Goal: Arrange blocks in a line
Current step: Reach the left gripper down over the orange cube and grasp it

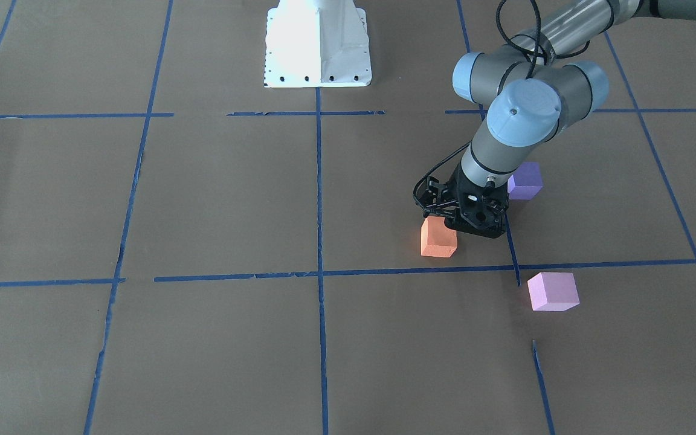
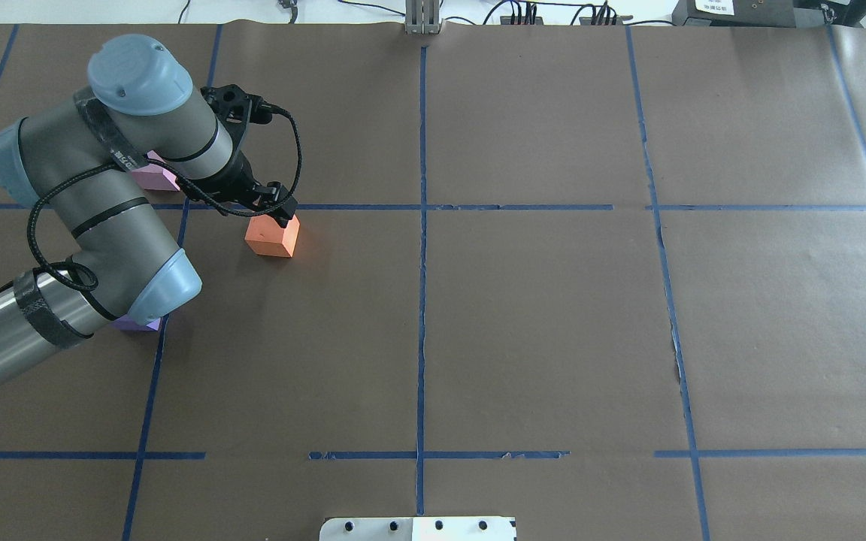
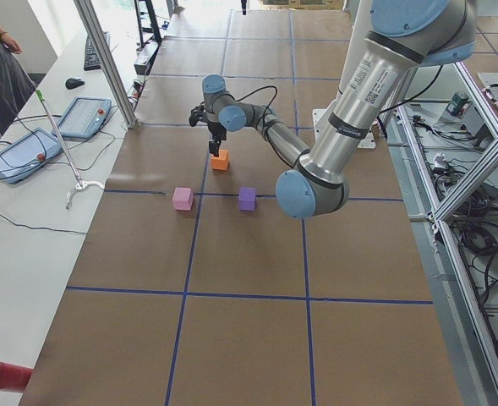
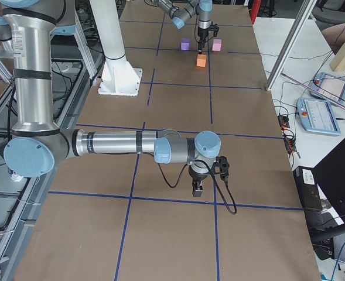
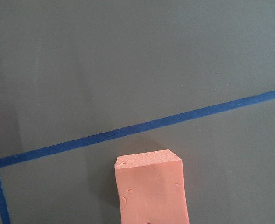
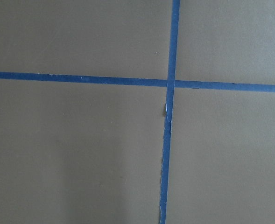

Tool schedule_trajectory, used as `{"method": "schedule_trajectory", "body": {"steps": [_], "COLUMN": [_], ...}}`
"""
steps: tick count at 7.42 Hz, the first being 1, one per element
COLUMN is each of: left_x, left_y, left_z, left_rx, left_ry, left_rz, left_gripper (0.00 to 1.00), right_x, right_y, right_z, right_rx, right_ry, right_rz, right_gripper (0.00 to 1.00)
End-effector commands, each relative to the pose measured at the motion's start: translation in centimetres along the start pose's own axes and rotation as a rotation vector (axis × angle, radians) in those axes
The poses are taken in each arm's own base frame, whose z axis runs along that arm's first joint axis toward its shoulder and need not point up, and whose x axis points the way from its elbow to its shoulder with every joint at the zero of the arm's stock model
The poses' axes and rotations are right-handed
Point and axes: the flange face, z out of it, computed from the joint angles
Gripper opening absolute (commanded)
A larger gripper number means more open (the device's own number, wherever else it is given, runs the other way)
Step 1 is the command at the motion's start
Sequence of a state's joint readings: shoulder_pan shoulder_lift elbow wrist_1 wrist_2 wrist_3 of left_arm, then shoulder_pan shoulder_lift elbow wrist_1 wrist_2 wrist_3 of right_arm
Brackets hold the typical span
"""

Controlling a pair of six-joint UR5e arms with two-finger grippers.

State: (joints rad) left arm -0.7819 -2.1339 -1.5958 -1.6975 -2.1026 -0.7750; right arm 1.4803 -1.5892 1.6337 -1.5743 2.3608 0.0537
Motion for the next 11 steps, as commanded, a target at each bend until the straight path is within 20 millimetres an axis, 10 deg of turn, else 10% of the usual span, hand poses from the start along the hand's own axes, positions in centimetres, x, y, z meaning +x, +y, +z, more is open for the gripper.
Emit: {"method": "schedule_trajectory", "body": {"steps": [1,11], "left_x": [0.2,-0.3], "left_y": [-0.1,0.1], "left_z": [2.0,7.0], "left_rx": [0.002,0.009], "left_ry": [0.017,0.002], "left_rz": [-0.044,-0.066], "left_gripper": [0.99,0.86], "right_x": [0.0,0.0], "right_y": [0.0,0.0], "right_z": [0.0,0.0], "right_rx": [0.000,0.000], "right_ry": [0.000,0.000], "right_rz": [0.000,0.000], "right_gripper": [1.00,1.00]}}
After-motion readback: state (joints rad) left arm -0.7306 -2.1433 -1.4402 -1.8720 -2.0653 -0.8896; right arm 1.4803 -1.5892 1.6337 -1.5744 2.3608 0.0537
